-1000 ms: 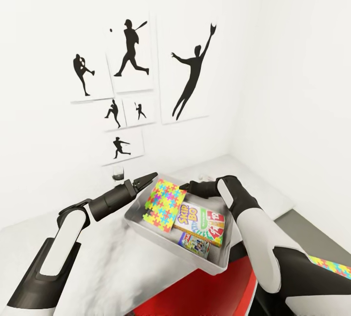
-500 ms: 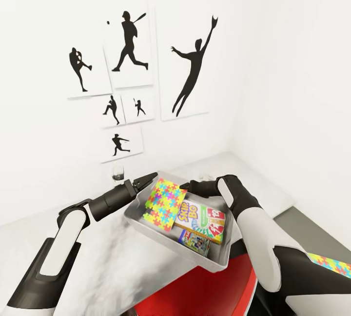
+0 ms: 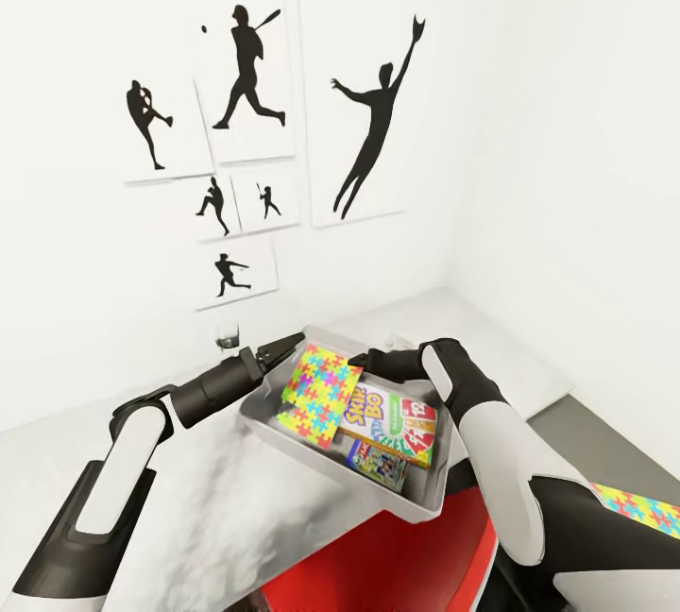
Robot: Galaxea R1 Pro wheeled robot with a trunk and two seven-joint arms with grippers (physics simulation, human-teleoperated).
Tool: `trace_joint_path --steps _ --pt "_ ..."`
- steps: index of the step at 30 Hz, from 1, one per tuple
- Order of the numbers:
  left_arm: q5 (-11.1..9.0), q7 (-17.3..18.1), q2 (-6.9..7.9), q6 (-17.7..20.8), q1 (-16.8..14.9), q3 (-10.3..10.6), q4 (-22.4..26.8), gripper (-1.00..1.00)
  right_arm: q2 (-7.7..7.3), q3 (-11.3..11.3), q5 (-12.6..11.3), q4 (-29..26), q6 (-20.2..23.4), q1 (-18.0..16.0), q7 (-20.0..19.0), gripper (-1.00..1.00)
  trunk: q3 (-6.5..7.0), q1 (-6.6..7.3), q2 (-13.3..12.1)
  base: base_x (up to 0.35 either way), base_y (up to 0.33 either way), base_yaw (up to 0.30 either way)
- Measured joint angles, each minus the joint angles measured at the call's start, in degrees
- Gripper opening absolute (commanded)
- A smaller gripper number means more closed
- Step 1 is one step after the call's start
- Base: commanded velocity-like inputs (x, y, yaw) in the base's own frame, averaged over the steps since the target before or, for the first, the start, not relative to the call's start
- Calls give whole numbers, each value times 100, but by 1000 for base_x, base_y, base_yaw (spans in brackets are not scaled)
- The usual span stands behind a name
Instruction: Put all the toys in the child's room - the three board games (two on the bed and one on the table), the two jigsaw puzzles on the table, and the tennis ball on the table - inside the toy box on the table in the child's room.
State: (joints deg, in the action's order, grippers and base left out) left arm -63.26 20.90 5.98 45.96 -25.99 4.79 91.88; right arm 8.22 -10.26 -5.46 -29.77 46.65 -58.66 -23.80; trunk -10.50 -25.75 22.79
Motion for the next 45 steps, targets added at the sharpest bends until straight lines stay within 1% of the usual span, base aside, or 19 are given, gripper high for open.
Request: trace_joint_path --steps 2,5,6,9,10,13,14,16,18,19,22,27,33,40,45 --pt "-17 37 -4 31 -47 -4 2 100 6 3 0 -6 1 0 0 -100 -9 0 0 0 0 0" --pt "-74 60 -8 164 -314 -12 4 100 6 6 3 -11 -4 0 0 -100 -16 0 0 0 0 0" --pt "-69 60 -8 165 -319 -12 4 100 6 6 4 -11 -4 0 0 -100 -18 0 0 0 0 0" --pt "-227 24 -9 364 -718 -11 5 100 11 7 2 -18 -10 0 0 -100 -21 0 0 0 0 0" --pt "-220 23 -9 365 -724 -11 5 100 11 7 3 -18 -10 0 0 -100 -23 0 0 0 0 0" --pt "-496 -153 -8 570 -1075 -12 6 100 9 8 2 -51 -7 -2 2 -100 -25 0 0 0 0 0" --pt "-494 -155 -8 571 -1079 -11 5 100 9 8 3 -51 -7 -2 2 -100 -26 0 0 0 0 0" --pt "-688 -357 -13 672 -1246 -8 6 100 5 8 3 -67 -4 -6 7 -100 -26 0 0 0 0 0" --pt "-838 -561 -19 738 -1367 -5 6 100 1 6 -2 -77 2 -33 11 -100 -26 0 0 0 0 0" --pt "-839 -564 -19 739 -1369 -4 6 100 1 7 4 -77 1 -33 11 -100 -27 0 0 0 0 0" --pt "-976 -753 -35 798 -1479 -1 6 100 -14 3 -4 -86 6 -93 15 -100 -27 0 0 0 0 0" --pt "-1062 -873 -62 837 -1548 1 6 100 -26 2 -6 -92 9 -142 18 -100 -30 0 0 0 0 0" --pt "-1096 -924 -78 852 -1577 12 6 100 -28 -4 -3 -94 6 -162 19 -100 -55 0 0 0 0 0" --pt "-1114 -956 -88 861 -1591 90 6 100 -35 -7 -15 -95 3 -192 17 -100 -108 0 0 0 0 0" --pt "-1118 -974 -90 862 -1598 111 6 100 -36 -8 -19 -88 3 -231 17 -100 -151 0 0 0 0 0"
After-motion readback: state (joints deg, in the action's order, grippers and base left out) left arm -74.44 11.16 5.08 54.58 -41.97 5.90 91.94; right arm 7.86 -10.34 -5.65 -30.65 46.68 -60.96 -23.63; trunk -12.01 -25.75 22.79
